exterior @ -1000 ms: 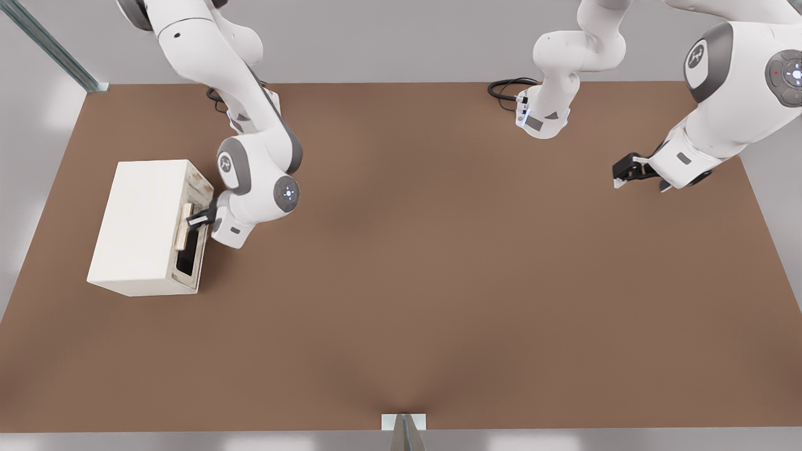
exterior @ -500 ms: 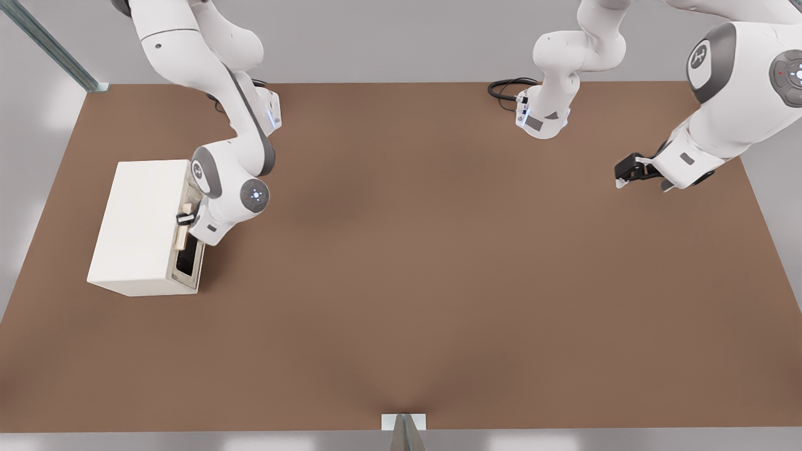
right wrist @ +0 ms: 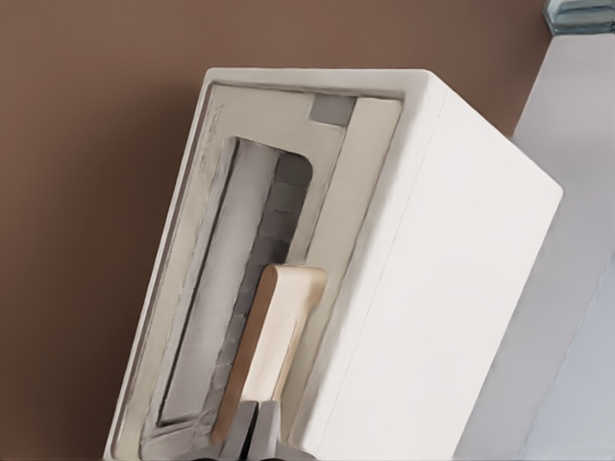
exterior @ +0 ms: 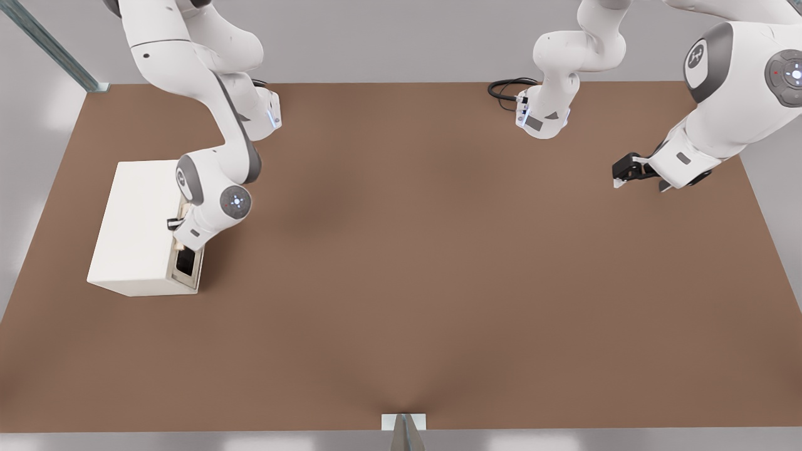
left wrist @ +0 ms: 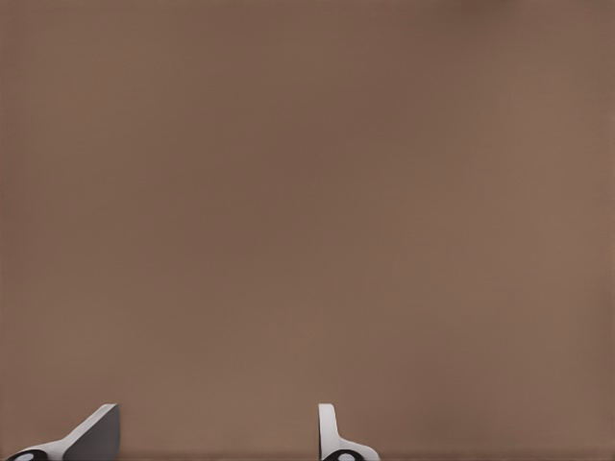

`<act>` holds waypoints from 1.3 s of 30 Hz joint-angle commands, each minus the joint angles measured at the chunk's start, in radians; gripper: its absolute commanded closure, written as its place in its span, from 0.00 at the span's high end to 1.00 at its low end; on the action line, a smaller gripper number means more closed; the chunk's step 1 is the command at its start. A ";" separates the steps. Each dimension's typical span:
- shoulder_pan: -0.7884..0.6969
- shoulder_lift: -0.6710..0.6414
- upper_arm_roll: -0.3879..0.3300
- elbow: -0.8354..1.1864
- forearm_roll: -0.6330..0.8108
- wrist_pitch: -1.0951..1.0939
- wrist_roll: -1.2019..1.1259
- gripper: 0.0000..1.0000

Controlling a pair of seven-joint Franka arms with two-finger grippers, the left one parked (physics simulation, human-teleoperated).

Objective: Keep left arm still and open the oven door with right arm

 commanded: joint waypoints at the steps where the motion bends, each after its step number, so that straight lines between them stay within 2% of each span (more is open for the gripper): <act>1: 0.001 -0.004 0.000 -0.003 -0.001 0.007 0.085 0.21; 39: -0.015 0.019 0.011 0.006 -0.004 -0.004 0.087 0.21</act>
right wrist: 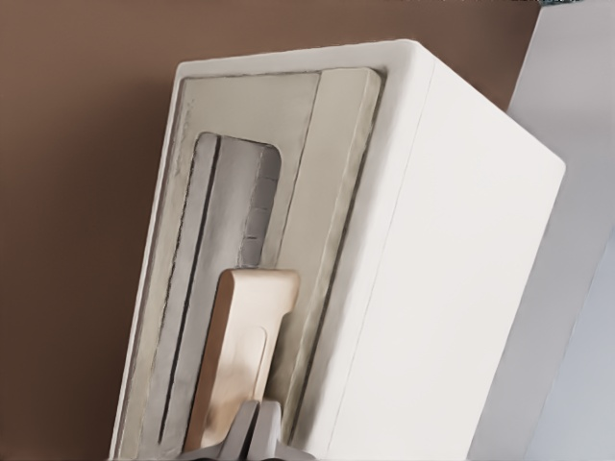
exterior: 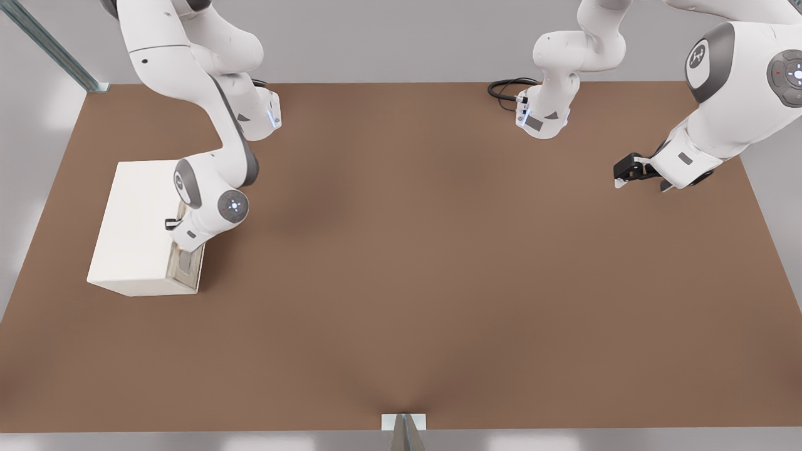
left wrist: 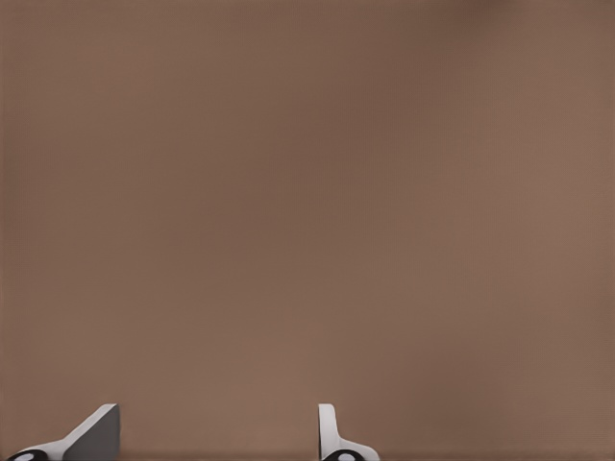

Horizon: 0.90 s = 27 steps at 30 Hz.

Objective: Keep left arm still and open the oven door with right arm

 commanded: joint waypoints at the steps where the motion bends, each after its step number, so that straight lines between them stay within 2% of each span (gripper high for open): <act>1: 0.012 -0.002 0.006 0.007 0.018 -0.018 0.010 0.21; 4: 0.078 0.008 0.006 0.103 0.133 -0.095 -0.010 0.21; 6: 0.079 0.106 0.006 0.356 0.289 -0.259 -0.154 0.21; 7: 0.068 0.183 0.005 0.528 0.372 -0.376 -0.209 0.37; 8: -0.037 0.183 -0.006 0.594 0.568 -0.373 -0.364 1.00; 10: -0.148 0.153 -0.007 0.645 0.808 -0.348 -0.439 1.00; 11: -0.163 0.120 -0.007 0.645 0.817 -0.348 -0.439 1.00; 14: -0.162 -0.073 -0.006 0.577 0.800 -0.367 -0.439 1.00; 15: -0.156 -0.090 -0.006 0.573 0.771 -0.376 -0.439 1.00; 27: -0.165 -0.090 -0.007 0.565 0.742 -0.382 -0.455 1.00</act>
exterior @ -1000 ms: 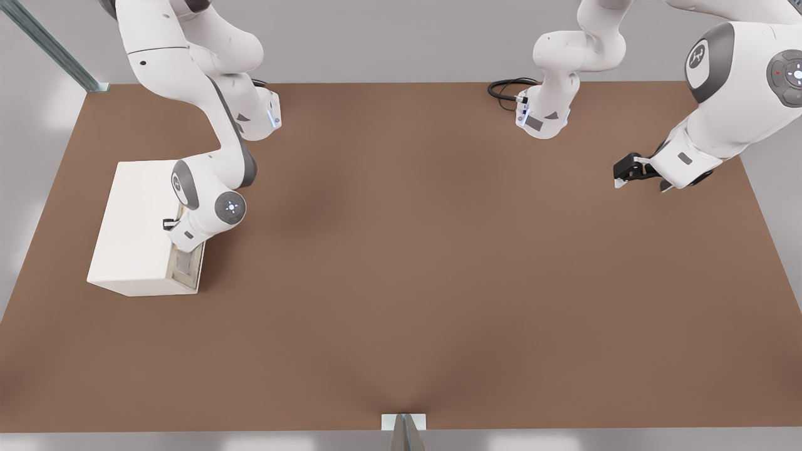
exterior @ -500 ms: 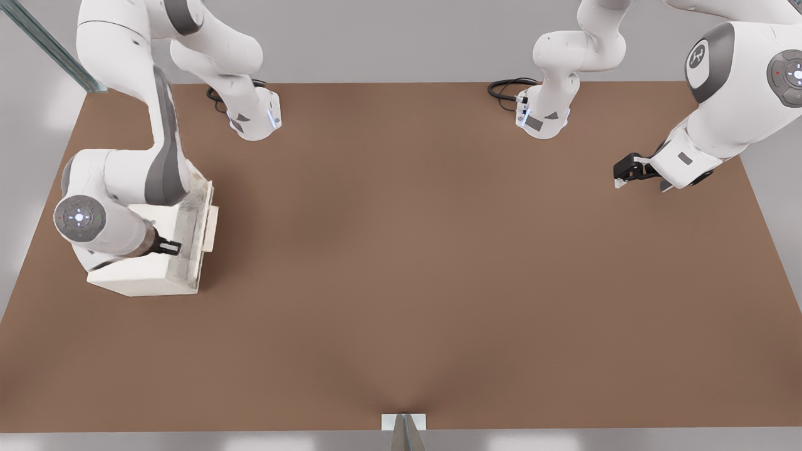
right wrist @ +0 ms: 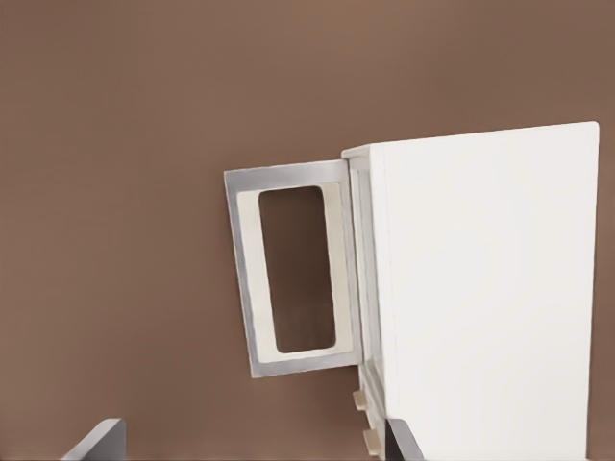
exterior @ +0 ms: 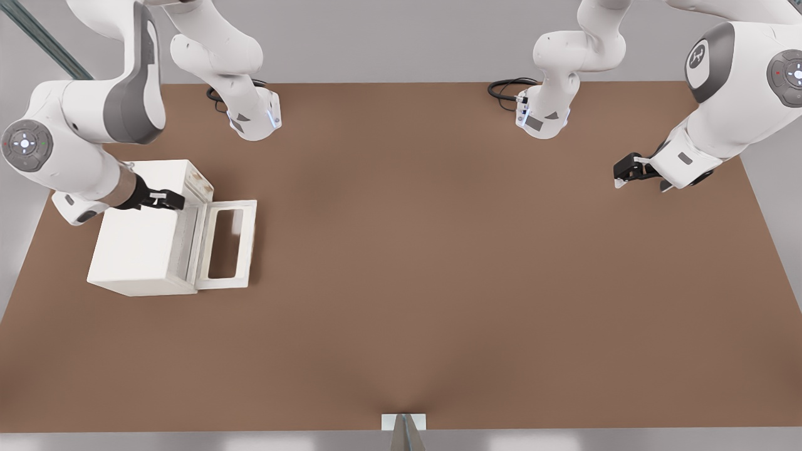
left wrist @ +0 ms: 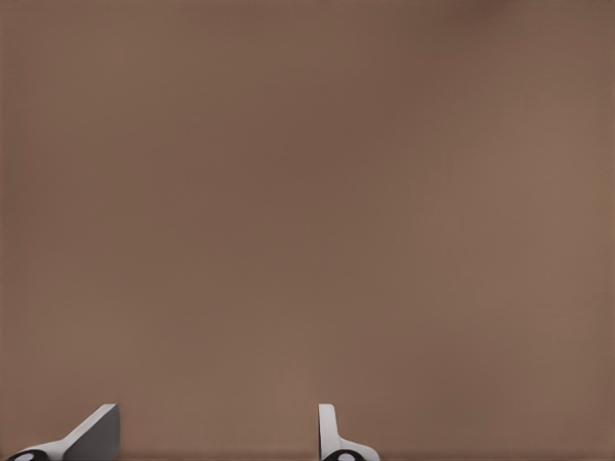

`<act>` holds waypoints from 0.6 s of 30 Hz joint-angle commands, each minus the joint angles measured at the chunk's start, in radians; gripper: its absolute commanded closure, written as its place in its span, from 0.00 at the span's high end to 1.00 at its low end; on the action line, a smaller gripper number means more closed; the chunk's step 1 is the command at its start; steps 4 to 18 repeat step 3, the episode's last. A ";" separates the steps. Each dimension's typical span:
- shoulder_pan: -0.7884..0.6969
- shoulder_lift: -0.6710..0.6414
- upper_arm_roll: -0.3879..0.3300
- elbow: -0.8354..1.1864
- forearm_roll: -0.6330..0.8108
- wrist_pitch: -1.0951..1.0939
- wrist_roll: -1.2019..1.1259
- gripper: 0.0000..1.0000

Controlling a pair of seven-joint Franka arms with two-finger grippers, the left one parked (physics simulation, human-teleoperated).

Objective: Keep left arm still and open the oven door with right arm

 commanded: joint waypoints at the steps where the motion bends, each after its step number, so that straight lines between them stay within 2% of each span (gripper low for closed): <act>1: 0.002 0.000 0.001 0.000 0.002 -0.009 -0.152 1.00; 18: 0.001 0.002 -0.003 0.000 0.001 -0.007 -0.152 1.00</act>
